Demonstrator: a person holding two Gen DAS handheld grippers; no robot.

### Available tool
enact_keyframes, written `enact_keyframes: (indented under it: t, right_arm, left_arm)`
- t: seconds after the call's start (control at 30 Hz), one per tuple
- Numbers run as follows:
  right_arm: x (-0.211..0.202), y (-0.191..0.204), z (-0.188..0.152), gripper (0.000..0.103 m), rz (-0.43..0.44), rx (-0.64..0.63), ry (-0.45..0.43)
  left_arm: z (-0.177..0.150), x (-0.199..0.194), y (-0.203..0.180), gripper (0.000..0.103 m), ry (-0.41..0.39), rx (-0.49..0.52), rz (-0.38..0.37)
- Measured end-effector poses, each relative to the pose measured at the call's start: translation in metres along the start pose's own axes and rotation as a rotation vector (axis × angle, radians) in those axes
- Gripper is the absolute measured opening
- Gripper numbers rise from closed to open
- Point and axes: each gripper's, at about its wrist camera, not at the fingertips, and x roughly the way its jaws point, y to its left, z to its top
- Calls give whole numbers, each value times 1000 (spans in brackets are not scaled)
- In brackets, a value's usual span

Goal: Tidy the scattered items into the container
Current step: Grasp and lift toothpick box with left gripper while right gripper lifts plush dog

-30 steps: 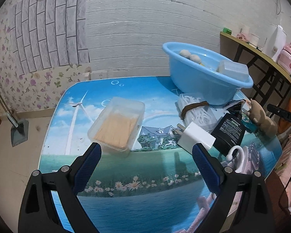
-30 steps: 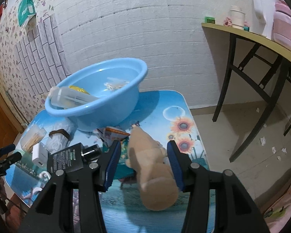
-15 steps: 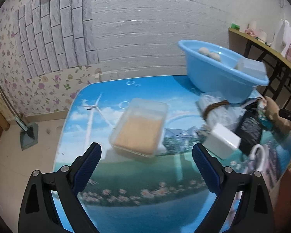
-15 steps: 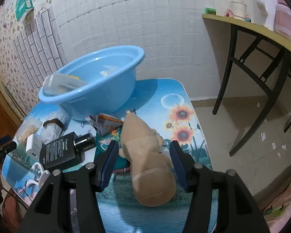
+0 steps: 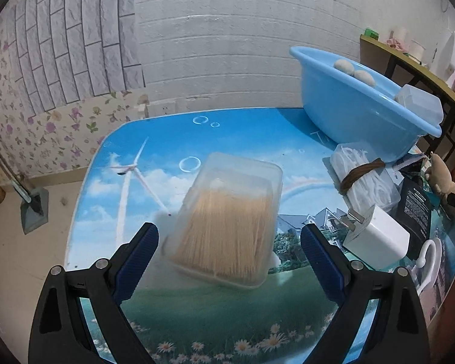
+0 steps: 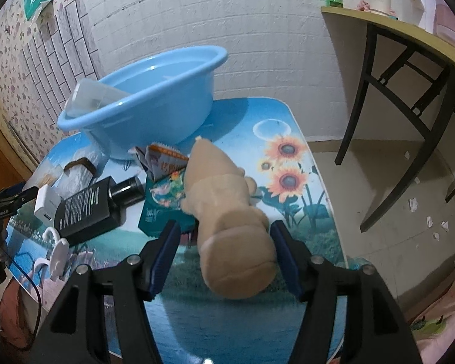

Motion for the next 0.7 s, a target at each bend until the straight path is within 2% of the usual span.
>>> enact_keyframes:
  t: [0.07,0.1,0.2,0.7]
  right_arm:
    - [0,-1,0,47,-10,1,-1]
    - [-1,-2,0,46,-15,1,1]
    - [-2,-2,0,45,-8,3,5]
    - [-33,3,2,44,26,15,-89]
  left_arm:
    - [-1,1,-2,95,1,0,-4]
    - [-1,0,-2,92,-2,1,-11]
    - [-2,-1,-4,64,-4,11,6]
    - [-29,-46,-11,64,1,19,-21]
